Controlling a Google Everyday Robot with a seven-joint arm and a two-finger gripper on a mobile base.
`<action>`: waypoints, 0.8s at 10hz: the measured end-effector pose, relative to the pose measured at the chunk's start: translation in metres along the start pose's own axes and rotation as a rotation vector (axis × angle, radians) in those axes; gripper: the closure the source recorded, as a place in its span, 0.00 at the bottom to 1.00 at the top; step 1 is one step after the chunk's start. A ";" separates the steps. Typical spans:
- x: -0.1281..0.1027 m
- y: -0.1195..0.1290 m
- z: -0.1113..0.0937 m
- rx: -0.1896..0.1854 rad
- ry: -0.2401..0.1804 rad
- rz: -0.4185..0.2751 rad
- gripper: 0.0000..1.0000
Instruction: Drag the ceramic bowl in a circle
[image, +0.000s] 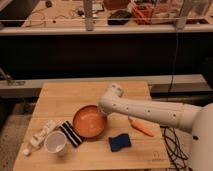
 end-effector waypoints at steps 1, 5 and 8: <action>0.018 0.005 0.004 0.009 0.014 -0.001 1.00; 0.094 0.061 0.026 -0.004 0.020 0.080 1.00; 0.090 0.127 0.028 -0.036 -0.008 0.214 1.00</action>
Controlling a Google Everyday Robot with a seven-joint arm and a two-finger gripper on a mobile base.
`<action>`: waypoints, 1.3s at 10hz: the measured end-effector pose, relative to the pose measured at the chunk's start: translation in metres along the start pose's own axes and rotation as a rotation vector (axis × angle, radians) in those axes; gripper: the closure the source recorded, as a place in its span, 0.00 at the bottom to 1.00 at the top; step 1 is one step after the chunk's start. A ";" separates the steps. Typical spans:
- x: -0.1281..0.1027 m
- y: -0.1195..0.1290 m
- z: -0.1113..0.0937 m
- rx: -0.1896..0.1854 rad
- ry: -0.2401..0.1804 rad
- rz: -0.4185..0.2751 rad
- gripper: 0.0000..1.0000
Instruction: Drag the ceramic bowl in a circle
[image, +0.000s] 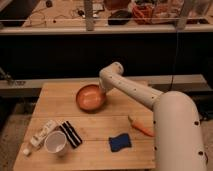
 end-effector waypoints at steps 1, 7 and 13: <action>-0.008 0.023 -0.002 -0.014 -0.010 0.046 1.00; -0.130 0.114 -0.050 -0.101 -0.043 0.240 1.00; -0.198 0.039 -0.075 -0.056 -0.062 0.088 1.00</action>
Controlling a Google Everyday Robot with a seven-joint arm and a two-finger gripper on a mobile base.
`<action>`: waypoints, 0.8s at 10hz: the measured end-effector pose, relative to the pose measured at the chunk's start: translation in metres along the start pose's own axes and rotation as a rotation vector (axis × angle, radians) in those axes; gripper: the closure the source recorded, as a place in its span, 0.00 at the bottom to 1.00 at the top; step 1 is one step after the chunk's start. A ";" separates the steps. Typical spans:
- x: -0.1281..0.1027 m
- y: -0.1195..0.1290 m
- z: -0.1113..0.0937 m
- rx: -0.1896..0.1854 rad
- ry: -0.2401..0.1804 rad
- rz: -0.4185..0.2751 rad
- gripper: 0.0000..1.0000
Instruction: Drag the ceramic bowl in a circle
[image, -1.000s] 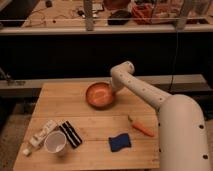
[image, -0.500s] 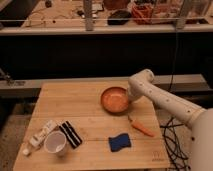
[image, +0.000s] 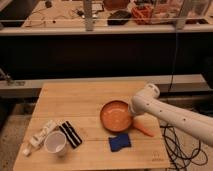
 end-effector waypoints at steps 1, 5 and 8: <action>0.003 -0.018 0.003 0.017 0.001 -0.038 1.00; 0.025 -0.122 0.029 0.114 -0.006 -0.243 1.00; 0.077 -0.173 0.041 0.148 0.036 -0.335 1.00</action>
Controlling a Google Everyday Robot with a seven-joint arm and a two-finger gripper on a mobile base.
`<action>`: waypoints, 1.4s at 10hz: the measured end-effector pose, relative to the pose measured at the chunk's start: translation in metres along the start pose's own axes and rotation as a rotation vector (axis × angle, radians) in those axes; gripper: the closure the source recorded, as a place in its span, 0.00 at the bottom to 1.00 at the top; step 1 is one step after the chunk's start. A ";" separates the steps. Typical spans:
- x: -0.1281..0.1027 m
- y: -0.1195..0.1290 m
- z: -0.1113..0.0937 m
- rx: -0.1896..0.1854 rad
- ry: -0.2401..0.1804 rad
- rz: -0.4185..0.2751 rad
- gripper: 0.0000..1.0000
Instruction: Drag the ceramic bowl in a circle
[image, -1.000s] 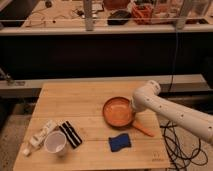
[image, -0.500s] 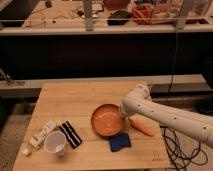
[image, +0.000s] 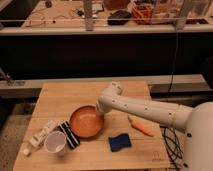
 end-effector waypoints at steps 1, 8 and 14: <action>0.021 0.005 0.001 0.000 0.018 -0.004 1.00; 0.089 0.111 0.006 0.003 0.030 0.172 1.00; -0.004 0.206 -0.028 -0.084 -0.008 0.436 1.00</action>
